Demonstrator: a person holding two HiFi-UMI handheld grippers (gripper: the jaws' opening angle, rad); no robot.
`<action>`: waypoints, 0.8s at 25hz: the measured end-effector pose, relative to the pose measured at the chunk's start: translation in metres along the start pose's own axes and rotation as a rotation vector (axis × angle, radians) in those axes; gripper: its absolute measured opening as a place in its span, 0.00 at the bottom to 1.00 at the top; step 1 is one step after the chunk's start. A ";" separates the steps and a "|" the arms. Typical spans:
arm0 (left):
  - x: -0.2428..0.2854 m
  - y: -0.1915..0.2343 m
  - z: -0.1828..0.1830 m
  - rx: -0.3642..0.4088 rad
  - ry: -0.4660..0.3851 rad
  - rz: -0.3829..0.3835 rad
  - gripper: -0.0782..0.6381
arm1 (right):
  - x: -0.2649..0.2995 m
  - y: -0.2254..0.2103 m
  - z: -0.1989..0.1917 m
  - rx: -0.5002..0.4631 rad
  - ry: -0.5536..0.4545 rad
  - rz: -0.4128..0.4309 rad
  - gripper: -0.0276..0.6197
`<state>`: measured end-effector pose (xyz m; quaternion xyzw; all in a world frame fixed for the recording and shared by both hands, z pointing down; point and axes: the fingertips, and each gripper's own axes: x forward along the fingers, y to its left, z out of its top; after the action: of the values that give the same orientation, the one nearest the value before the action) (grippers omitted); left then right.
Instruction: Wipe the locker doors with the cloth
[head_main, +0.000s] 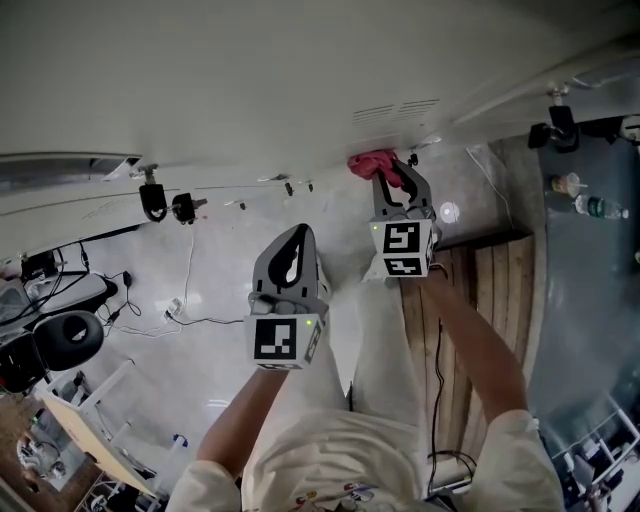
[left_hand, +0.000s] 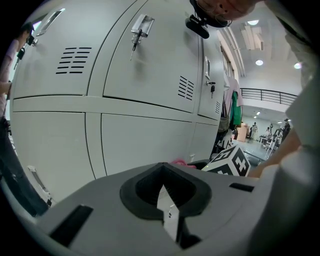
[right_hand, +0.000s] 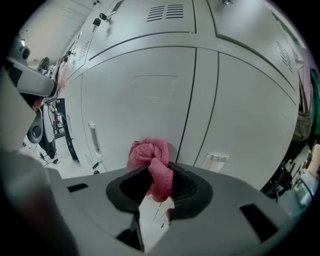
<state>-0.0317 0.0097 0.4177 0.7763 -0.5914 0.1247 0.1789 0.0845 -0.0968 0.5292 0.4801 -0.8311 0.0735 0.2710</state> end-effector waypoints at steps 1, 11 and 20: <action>0.000 -0.001 0.000 -0.001 -0.002 -0.001 0.12 | -0.001 -0.004 -0.002 0.007 0.004 -0.011 0.21; -0.006 -0.003 -0.003 -0.013 0.000 0.002 0.12 | -0.012 -0.001 -0.005 0.050 0.001 -0.031 0.21; -0.014 0.007 -0.003 -0.016 -0.007 0.019 0.12 | -0.019 0.049 -0.002 -0.001 -0.008 0.054 0.20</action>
<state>-0.0425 0.0213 0.4163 0.7697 -0.6003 0.1186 0.1819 0.0514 -0.0557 0.5275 0.4574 -0.8449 0.0784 0.2660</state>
